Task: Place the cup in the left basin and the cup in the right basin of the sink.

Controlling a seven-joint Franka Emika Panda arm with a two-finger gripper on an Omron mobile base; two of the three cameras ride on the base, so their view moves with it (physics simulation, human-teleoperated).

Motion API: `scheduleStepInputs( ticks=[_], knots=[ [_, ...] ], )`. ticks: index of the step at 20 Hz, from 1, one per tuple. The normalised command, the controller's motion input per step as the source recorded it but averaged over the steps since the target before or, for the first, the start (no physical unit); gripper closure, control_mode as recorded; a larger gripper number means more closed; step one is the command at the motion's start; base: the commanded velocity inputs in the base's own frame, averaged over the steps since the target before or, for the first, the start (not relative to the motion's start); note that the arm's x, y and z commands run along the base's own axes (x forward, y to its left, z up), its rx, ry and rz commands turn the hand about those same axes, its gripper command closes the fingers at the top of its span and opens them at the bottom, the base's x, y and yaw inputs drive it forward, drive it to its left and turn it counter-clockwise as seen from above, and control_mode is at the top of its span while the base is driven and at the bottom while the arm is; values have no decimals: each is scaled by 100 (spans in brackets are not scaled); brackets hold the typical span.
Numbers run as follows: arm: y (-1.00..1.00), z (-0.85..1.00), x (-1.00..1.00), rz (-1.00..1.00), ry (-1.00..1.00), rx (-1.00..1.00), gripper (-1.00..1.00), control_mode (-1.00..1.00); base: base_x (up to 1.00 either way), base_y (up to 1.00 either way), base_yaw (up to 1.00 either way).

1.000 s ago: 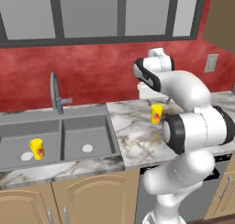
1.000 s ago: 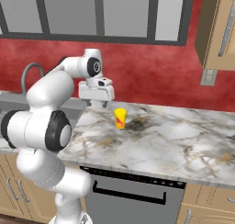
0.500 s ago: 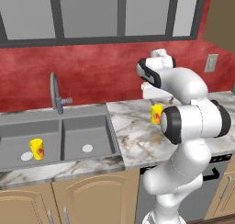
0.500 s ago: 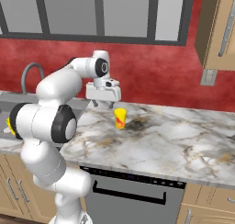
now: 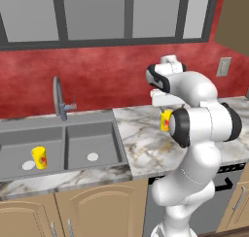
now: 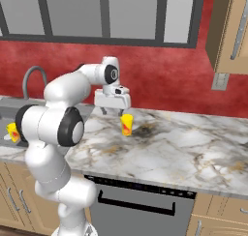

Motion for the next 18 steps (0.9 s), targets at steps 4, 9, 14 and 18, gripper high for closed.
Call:
scheduleStepInputs(
  ticks=[4,9,14,18],
  knots=[
    [-9,-13,17,0,0,0,-100,-100,0,0,0],
    [-2,-10,16,0,0,0,-100,-100,0,0,0],
    [0,-5,11,0,0,0,-100,-100,0,0,0],
    [2,-1,8,0,-1,0,-100,-100,0,0,0]
  ],
)
